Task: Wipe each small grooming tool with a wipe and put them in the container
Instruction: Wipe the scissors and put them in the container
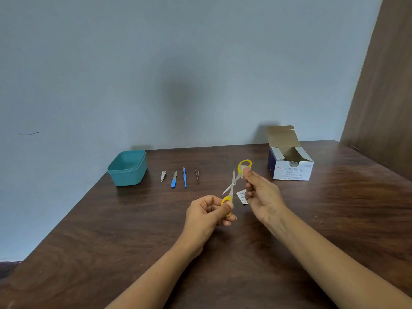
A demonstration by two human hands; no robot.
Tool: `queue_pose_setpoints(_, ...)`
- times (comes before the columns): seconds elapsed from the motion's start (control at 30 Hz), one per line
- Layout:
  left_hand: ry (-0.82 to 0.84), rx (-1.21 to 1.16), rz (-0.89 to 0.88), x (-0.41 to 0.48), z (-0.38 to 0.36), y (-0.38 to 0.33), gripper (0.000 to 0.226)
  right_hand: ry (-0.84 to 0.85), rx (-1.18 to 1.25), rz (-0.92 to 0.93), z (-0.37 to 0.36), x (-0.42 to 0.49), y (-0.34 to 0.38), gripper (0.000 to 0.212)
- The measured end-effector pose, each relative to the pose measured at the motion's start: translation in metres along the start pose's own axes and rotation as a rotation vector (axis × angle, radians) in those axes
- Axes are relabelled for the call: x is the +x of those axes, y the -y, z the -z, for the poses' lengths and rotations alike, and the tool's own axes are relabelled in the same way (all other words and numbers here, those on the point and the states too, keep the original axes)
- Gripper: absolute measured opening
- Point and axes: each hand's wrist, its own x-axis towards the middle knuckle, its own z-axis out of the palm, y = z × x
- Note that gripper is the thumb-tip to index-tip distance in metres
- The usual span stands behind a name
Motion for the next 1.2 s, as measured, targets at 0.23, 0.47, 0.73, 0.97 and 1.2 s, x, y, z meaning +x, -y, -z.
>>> queue_pose_setpoints(0.23, 0.07, -0.167, 0.104, -0.002, 0.0, -0.008, 0.012, 0.194, 0.048, 0.021, 0.001, 0.003, 0.005, 0.01)
queue_pose_setpoints(0.47, 0.11, -0.228, 0.133, -0.004, 0.001, -0.016, 0.011, 0.391, 0.056, 0.051, 0.006, 0.009, 0.017, 0.012)
queue_pose_setpoints(0.73, 0.075, -0.172, 0.076, -0.002, 0.003, -0.016, 0.009, 0.406, -0.054, -0.058, 0.018, 0.015, 0.039, 0.017)
queue_pose_setpoints(0.97, -0.04, -0.158, 0.049, 0.0, 0.01, -0.015, 0.009, 0.567, -0.178, -0.129, 0.033, 0.02, 0.054, 0.039)
queue_pose_setpoints(1.2, -0.159, -0.206, 0.023, 0.006, 0.021, -0.018, 0.014, 0.513, -0.46, -0.207, 0.038, 0.017, 0.062, 0.017)
